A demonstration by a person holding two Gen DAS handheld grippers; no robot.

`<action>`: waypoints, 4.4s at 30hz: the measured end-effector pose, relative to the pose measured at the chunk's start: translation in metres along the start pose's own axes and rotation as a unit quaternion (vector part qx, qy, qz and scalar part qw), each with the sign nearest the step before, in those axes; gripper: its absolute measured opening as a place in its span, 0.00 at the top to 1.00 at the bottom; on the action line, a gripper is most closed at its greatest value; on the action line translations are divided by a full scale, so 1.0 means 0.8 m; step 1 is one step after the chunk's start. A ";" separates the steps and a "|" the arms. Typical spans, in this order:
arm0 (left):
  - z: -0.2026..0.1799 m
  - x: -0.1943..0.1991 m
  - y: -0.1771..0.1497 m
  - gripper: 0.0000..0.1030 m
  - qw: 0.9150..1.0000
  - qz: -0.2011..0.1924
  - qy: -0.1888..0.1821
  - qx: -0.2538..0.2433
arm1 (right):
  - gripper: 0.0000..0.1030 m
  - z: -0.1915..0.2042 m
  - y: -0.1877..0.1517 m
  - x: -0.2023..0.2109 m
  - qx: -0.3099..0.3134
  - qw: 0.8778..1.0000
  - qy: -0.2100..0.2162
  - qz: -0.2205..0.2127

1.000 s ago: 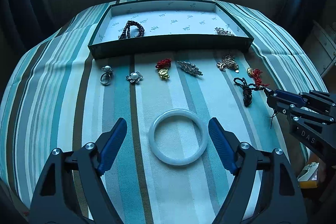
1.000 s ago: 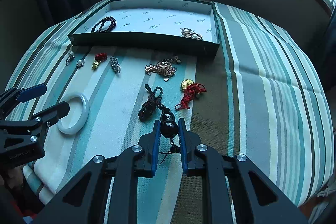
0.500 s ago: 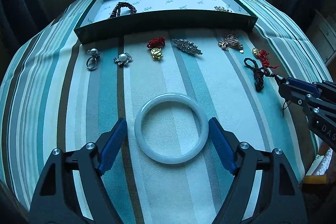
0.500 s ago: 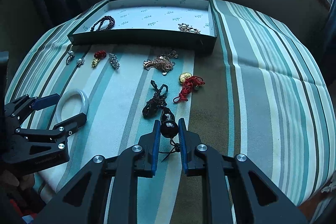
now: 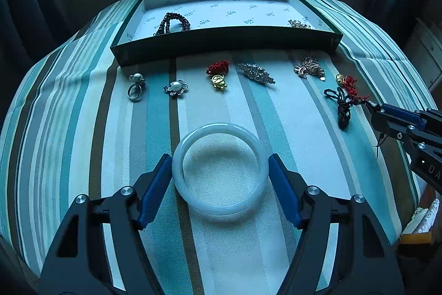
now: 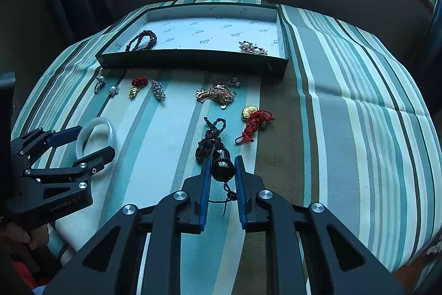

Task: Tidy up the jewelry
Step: 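Carry the bangle and pendant into the tray and open both tools, then withdraw both open tools from the tray, then close the right tool on the gold coin tassel charm while the left tool grasps the pearl ring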

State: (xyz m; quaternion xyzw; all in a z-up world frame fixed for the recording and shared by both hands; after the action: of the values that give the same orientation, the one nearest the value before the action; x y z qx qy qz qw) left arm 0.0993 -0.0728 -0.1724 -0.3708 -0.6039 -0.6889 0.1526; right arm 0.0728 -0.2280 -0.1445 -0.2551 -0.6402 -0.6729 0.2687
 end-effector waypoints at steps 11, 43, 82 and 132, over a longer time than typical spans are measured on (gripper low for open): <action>0.006 0.015 0.056 0.32 0.999 -0.047 -0.001 0.000 | 0.83 0.006 0.045 0.011 -0.008 0.999 0.019 -0.045; 0.023 -0.163 0.164 0.31 0.998 -0.048 0.035 0.024 | 0.83 0.001 0.138 -0.166 -0.009 0.998 0.036 -0.040; 0.029 -0.122 0.169 0.24 0.995 -0.091 0.034 0.017 | 0.54 -0.016 0.144 -0.135 -0.019 0.998 0.021 -0.050; 0.080 -0.032 0.051 0.24 0.995 -0.032 0.087 0.026 | 0.74 -0.041 0.033 -0.088 0.044 0.998 -0.031 0.030</action>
State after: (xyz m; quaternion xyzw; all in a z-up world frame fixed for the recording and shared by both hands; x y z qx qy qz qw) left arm 0.1645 -0.0277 -0.1610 -0.2859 -0.6176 -0.7070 0.1923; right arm 0.1416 -0.2588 -0.1755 -0.2835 -0.6690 -0.6276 0.2798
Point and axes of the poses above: each gripper's, at about its wrist camera, not at the fingertips, and x roughly against the way its jaws point, z to its left, y to its top, the point moved 3 cm from there along -x, roughly the way its jaws point, and after that the axes turned 14 degrees about -z, right-handed, at the moved point
